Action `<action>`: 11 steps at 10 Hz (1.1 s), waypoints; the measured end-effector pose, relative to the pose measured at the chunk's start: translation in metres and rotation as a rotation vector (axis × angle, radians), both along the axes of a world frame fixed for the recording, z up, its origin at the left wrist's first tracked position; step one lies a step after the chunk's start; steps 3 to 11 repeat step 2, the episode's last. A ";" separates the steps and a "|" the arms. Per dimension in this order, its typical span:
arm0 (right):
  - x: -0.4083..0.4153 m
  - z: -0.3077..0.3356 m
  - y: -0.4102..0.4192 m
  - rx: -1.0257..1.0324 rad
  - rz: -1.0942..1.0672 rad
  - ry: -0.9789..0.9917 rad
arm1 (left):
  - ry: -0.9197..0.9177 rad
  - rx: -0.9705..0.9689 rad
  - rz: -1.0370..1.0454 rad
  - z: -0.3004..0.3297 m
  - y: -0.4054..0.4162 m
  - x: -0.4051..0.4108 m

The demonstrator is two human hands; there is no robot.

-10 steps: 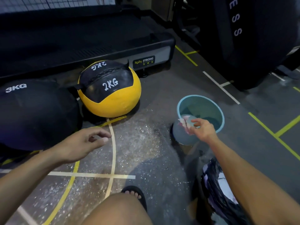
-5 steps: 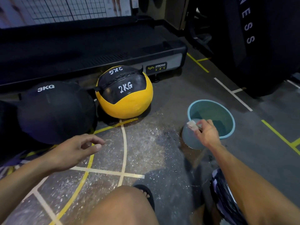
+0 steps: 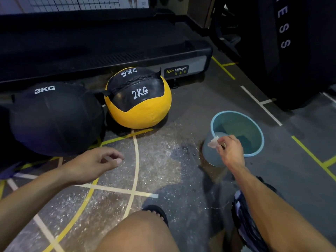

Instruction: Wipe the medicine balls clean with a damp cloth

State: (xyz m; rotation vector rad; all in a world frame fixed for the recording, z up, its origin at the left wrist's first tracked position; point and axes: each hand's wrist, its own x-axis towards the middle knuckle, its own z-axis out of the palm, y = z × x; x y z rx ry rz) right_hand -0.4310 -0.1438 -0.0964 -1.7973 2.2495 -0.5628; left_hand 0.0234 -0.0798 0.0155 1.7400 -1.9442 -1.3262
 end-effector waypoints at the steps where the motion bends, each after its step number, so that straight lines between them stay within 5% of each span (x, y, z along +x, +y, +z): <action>1: 0.003 0.005 0.004 -0.028 0.024 0.060 | -0.060 0.002 -0.011 -0.002 -0.003 -0.002; 11: 0.017 0.015 0.007 -0.081 0.070 0.024 | -0.010 -0.036 0.008 0.006 -0.001 -0.007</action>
